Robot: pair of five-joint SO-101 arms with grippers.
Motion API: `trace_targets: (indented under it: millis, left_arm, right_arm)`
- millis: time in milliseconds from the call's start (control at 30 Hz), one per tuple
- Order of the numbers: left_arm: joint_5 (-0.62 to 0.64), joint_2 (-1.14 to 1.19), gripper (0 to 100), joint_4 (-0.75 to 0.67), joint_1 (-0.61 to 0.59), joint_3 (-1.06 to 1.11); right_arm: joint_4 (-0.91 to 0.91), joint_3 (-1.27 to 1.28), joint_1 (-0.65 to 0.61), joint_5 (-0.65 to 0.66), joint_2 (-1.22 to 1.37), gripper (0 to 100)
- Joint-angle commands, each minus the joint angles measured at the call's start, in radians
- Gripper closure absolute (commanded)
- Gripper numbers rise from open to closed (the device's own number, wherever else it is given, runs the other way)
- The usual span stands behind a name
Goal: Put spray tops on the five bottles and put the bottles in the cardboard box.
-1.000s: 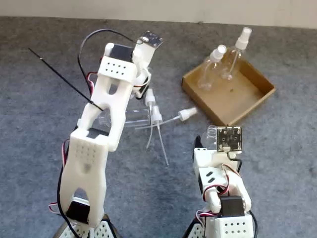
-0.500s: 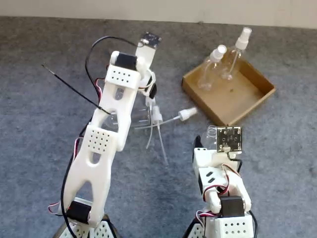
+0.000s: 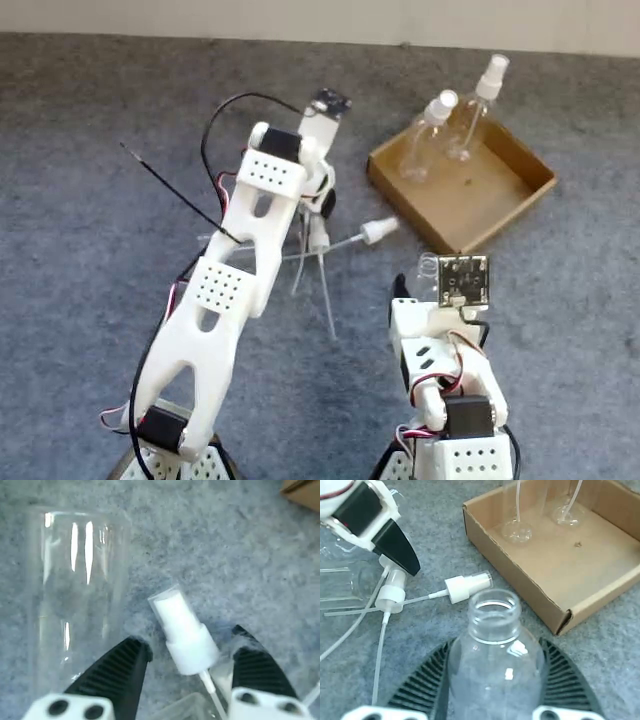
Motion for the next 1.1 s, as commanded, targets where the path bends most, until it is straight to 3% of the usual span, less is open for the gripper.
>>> trace_targets:
  millis: [0, 267, 767, 1067]
  left_arm:
    - [0.012, -0.018, 79, 0.008, 0.002, -0.045]
    - [0.012, -0.018, 91, 0.008, 0.005, -0.050]
    - [0.011, -0.038, 89, 0.008, 0.010, -0.051]
    - [0.011, -0.214, 90, 0.051, 0.059, -0.048]
  right_arm:
    - [-0.025, 0.033, 0.013, -0.011, -0.015, 82.8]
    - [-0.025, 0.033, 0.013, -0.011, -0.015, 82.8]
    - [-0.025, 0.031, 0.013, -0.011, -0.015, 82.8]
    - [-0.025, 0.028, 0.013, -0.009, -0.015, 82.8]
